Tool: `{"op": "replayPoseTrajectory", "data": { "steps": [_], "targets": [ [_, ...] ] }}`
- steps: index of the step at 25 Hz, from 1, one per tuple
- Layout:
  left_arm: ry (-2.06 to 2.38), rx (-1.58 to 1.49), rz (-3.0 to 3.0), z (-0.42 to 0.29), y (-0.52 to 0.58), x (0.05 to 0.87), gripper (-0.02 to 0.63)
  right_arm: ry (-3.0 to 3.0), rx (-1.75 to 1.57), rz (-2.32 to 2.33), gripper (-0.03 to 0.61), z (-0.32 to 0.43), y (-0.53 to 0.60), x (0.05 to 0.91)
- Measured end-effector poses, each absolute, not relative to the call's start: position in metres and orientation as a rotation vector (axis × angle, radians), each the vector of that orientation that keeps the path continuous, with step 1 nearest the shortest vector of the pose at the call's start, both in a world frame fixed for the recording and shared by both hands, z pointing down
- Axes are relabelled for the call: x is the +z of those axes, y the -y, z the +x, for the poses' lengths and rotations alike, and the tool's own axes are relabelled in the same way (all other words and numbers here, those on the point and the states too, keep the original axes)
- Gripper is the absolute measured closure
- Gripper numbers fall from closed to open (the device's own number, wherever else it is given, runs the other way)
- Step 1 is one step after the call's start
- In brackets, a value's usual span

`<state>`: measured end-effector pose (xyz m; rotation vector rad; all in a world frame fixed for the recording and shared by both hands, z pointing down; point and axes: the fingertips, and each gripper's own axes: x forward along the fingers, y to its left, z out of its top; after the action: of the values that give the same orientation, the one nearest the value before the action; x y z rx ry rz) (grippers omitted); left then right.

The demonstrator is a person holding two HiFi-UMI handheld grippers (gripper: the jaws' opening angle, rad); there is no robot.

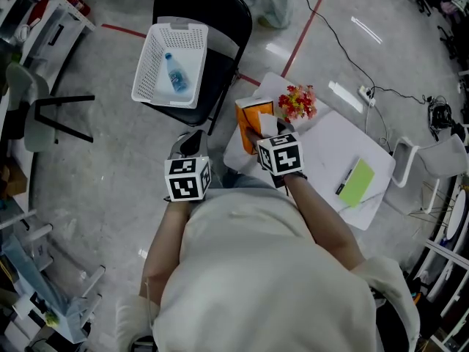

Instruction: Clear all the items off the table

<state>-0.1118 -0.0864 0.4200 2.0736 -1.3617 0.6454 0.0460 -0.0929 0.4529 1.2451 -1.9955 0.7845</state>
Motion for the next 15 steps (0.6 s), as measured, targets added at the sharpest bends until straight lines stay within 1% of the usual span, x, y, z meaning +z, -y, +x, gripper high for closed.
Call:
{"op": "replayPoseTrajectory", "data": {
  "steps": [15],
  "targets": [
    [1.332,0.651,2.061,-0.178,0.16,0.42,0.606,2.001,0.784,1.202,0.288,-0.035,0.167,0.449]
  ]
}}
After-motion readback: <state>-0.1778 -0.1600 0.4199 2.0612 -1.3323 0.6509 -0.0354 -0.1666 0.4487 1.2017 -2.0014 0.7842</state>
